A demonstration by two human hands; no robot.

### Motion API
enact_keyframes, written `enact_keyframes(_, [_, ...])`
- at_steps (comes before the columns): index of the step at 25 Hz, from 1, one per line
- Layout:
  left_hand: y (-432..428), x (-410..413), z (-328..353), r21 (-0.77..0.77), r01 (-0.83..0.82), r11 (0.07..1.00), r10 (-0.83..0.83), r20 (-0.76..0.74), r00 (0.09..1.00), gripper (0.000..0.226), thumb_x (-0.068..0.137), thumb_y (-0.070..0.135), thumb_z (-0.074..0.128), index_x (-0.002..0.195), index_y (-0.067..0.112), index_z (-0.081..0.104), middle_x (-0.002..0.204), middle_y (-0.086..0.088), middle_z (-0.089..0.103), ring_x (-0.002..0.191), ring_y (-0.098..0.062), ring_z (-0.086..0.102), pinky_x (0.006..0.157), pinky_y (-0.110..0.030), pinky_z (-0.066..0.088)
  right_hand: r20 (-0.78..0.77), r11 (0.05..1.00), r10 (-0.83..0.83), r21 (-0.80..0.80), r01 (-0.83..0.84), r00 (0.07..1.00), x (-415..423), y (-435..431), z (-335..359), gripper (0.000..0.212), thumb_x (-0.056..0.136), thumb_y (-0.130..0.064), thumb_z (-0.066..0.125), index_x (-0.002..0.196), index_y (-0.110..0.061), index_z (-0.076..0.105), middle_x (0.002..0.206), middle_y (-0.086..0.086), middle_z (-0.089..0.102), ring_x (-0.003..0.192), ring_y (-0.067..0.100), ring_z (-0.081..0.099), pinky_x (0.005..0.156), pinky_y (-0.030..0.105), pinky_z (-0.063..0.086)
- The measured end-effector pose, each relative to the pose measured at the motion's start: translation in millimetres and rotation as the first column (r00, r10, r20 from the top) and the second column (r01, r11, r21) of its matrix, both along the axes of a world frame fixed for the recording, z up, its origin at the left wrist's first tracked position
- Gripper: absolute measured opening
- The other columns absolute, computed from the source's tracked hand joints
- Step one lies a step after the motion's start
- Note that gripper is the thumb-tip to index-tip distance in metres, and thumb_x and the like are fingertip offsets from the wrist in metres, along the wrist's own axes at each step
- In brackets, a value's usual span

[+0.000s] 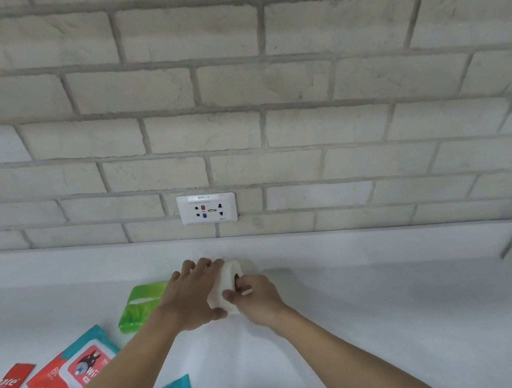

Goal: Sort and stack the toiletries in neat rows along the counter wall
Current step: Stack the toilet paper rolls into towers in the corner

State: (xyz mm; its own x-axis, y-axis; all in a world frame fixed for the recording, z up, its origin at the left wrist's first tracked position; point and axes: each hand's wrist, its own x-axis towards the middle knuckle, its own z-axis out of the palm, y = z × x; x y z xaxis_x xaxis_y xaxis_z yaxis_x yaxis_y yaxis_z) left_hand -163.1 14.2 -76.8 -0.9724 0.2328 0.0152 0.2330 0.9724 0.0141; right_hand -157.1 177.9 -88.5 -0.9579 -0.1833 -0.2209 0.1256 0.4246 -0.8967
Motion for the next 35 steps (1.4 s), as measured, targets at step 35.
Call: enact_keyframes(35, [236, 96, 70, 0.878, 0.088, 0.47, -0.287, 0.058, 0.956, 0.075, 0.049, 0.045, 0.093, 0.113, 0.039, 0.055, 0.108, 0.019, 0.066, 0.101, 0.0, 0.063, 0.083, -0.022, 0.053, 0.341, 0.79, -0.229, -0.482, 0.379, 0.912, 127, 282, 70, 0.048, 0.086, -0.051, 0.063, 0.124, -0.024, 0.053, 0.125, 0.015, 0.057, 0.103, 0.04, 0.066, 0.085, 0.053, 0.057])
